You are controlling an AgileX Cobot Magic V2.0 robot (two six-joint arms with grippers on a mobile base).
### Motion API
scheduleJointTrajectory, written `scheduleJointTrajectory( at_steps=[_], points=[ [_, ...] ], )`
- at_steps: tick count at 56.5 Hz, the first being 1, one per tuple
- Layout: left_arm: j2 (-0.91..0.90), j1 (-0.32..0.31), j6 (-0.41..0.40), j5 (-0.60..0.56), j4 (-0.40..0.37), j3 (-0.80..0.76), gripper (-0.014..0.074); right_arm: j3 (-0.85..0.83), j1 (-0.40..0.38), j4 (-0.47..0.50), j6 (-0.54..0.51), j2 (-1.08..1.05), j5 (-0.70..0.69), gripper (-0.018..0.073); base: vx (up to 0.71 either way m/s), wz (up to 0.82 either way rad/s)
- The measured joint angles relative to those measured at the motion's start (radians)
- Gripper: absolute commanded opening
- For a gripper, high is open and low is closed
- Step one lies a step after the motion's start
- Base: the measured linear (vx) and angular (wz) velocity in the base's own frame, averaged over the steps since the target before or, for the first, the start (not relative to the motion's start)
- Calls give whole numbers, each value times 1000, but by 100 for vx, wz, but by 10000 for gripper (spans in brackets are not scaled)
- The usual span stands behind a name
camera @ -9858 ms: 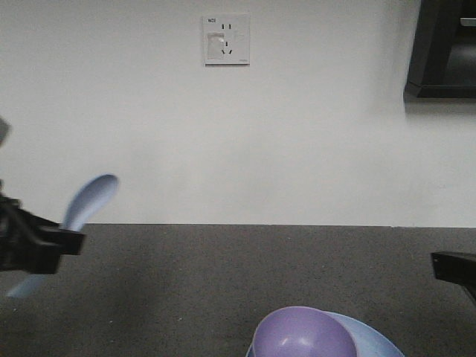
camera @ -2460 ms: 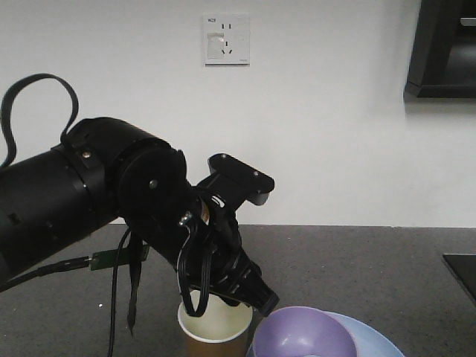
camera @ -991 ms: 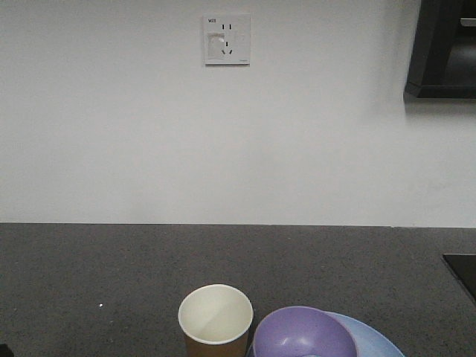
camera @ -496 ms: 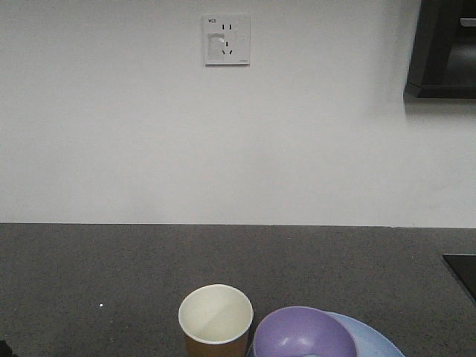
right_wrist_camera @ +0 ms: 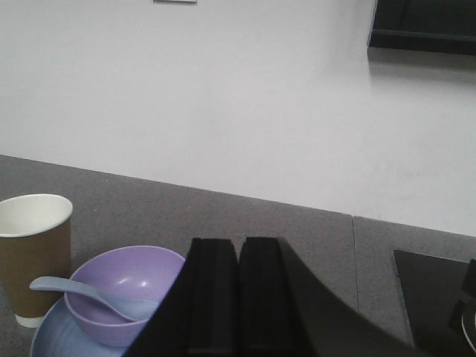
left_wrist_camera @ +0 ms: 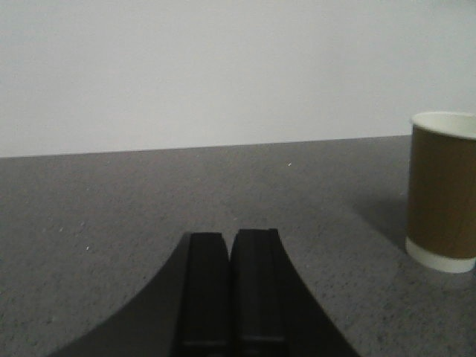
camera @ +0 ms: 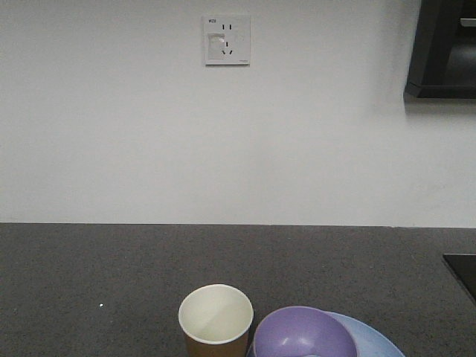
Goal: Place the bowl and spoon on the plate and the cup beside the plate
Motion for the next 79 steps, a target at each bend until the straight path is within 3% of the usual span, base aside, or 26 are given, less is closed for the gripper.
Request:
scheduleJointTrajectory(
  at_steps=[10, 60, 70, 79],
  points=[
    [-22, 36, 1, 27, 16, 29, -6, 1, 0, 0, 0, -3, 1, -12, 0, 0],
    [-22, 36, 3, 27, 16, 29, -6, 9, -1, -2, 0, -3, -7, -12, 0, 0],
    [-22, 36, 3, 27, 16, 29, -6, 184, -66, 21, 32, -7, -108, -12, 0, 0],
    [-22, 36, 3, 27, 16, 29, -6, 479, -176, 27, 78, -6, -351, -12, 0, 0]
  ],
)
